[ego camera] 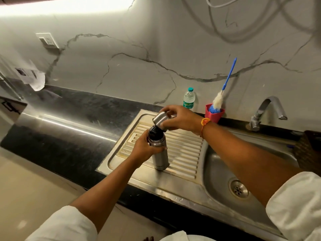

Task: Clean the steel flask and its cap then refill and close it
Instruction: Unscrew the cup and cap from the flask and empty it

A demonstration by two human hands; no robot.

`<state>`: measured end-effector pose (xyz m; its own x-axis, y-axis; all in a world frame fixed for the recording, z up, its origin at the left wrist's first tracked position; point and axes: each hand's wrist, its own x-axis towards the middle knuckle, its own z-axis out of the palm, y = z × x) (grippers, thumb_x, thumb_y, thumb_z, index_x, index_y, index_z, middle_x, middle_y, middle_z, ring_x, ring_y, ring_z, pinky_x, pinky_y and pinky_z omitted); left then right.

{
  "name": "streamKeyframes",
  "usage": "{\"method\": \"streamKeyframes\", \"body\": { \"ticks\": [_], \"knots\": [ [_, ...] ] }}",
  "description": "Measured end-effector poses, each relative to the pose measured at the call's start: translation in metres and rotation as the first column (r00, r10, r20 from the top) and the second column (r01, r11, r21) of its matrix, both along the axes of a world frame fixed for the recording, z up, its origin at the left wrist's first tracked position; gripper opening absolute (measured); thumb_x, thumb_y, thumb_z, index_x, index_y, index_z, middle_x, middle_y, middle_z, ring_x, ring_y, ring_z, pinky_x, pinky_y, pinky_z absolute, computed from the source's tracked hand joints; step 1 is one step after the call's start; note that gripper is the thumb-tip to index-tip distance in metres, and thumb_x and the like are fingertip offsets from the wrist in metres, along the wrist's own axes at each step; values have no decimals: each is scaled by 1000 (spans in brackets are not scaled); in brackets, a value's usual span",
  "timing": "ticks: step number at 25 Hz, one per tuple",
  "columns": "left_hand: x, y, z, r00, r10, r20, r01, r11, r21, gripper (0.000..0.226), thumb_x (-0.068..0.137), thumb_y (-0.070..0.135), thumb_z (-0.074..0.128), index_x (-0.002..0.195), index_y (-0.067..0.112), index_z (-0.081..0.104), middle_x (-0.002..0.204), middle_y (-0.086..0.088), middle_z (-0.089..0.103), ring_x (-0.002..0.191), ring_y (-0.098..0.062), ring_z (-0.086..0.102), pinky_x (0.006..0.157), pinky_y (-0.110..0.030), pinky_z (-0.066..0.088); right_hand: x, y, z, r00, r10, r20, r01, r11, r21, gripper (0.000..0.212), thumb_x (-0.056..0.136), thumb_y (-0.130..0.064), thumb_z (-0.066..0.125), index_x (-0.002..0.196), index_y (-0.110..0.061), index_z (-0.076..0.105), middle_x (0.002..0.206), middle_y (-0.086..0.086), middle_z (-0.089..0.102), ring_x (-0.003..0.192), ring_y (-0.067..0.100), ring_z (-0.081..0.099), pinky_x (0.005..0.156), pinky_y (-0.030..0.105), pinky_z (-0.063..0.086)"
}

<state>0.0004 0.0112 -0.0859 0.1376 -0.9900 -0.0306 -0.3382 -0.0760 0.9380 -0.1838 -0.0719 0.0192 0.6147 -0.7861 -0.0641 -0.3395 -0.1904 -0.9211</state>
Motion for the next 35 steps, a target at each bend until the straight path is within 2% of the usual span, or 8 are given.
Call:
{"method": "streamKeyframes", "body": {
  "ticks": [5,10,18,23,27,30,33,35],
  "knots": [
    [29,-12,4,999,31,-14,-31,999,-27,67,66,15,94,115,41,57,113,11,69,105,-7,65,86,-25,54,-12,-12,-54,876,-422,233,226,786,575,25,90,-22,67,112,-12,62,116,16,65,105,24,66,87,35,58],
    [54,-27,-2,1000,13,-23,-13,1000,-23,68,66,16,95,122,31,60,113,8,71,105,-8,67,89,-29,56,-4,-14,-115,748,-651,130,364,565,740,21,86,-16,71,103,-6,63,113,19,63,108,28,62,96,42,53],
    [66,-37,-8,998,-53,-22,53,998,-21,66,66,17,94,114,43,58,115,10,69,108,-11,65,90,-29,55,23,-11,-170,791,-602,-106,572,669,475,45,70,-24,76,110,-13,58,103,13,68,85,19,63,69,31,55],
    [67,-37,-11,997,-78,-29,78,997,-8,71,66,16,94,122,40,56,115,15,68,108,-2,63,89,-23,53,29,-9,-181,792,-554,-257,604,772,197,53,65,-23,83,112,-19,59,103,0,63,96,20,60,76,32,53],
    [69,-36,-15,996,-88,-34,88,996,-7,71,67,17,93,119,45,54,117,15,67,109,-5,64,90,-27,54,33,-12,-189,786,-499,-364,562,823,85,64,65,-25,88,118,-19,53,113,2,58,100,21,54,77,28,44],
    [67,-35,-14,996,-87,-28,86,996,-6,72,69,18,93,121,45,52,118,17,65,106,2,63,84,-15,52,38,-13,-191,770,-459,-444,512,859,1,73,61,-30,89,122,-19,49,123,6,56,105,24,54,80,29,44],
    [65,-33,-14,996,-85,-31,85,996,-1,73,70,18,92,127,37,52,119,18,64,104,7,61,78,-8,49,40,-14,-187,739,-390,-550,452,892,-26,94,62,-43,86,140,-19,39,140,9,47,126,31,45,98,37,45],
    [65,-32,-15,996,-76,-38,76,997,0,74,70,19,93,131,32,53,121,15,65,105,4,61,76,-7,49,41,-12,-174,729,-370,-577,430,902,-35,87,71,-45,77,145,-21,37,143,10,41,134,34,35,105,41,39]
  ]
}}
